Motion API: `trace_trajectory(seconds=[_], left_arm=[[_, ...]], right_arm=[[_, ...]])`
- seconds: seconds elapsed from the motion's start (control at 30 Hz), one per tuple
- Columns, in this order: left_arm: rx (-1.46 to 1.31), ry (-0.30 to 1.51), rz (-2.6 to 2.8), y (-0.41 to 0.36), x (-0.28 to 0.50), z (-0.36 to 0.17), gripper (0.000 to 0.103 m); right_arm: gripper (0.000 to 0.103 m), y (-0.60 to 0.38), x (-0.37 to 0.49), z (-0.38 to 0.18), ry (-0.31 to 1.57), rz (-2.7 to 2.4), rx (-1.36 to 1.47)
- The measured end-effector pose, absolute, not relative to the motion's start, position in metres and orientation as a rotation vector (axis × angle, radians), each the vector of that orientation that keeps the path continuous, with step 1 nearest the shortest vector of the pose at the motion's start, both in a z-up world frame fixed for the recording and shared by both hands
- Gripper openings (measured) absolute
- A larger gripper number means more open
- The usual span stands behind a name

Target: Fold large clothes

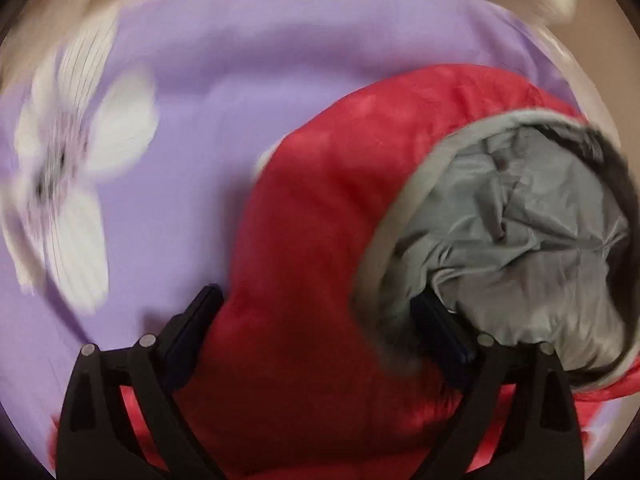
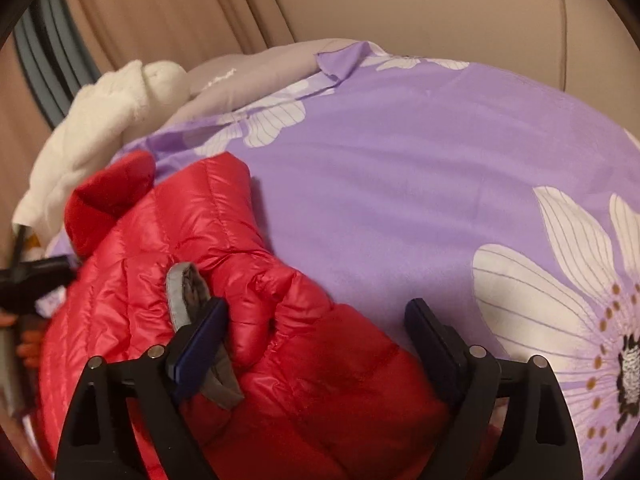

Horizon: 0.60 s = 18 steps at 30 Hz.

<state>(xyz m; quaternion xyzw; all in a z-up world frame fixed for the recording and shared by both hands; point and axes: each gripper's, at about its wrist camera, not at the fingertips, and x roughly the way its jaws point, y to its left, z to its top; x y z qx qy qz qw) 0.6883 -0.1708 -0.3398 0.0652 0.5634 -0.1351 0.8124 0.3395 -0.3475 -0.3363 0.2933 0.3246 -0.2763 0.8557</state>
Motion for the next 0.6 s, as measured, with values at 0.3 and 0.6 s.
trace_trajectory(seconds=[0.3, 0.6], left_arm=[[0.215, 1.024, -0.274, -0.182, 0.667, -0.318, 0.014], [0.023, 0.852, -0.339, -0.138, 0.612, -0.258, 0.013]], right_arm=[[0.093, -0.345, 0.336, -0.339, 0.656, -0.562, 0.635], [0.099, -0.346, 0.335, -0.34, 0.642, -0.535, 0.651]])
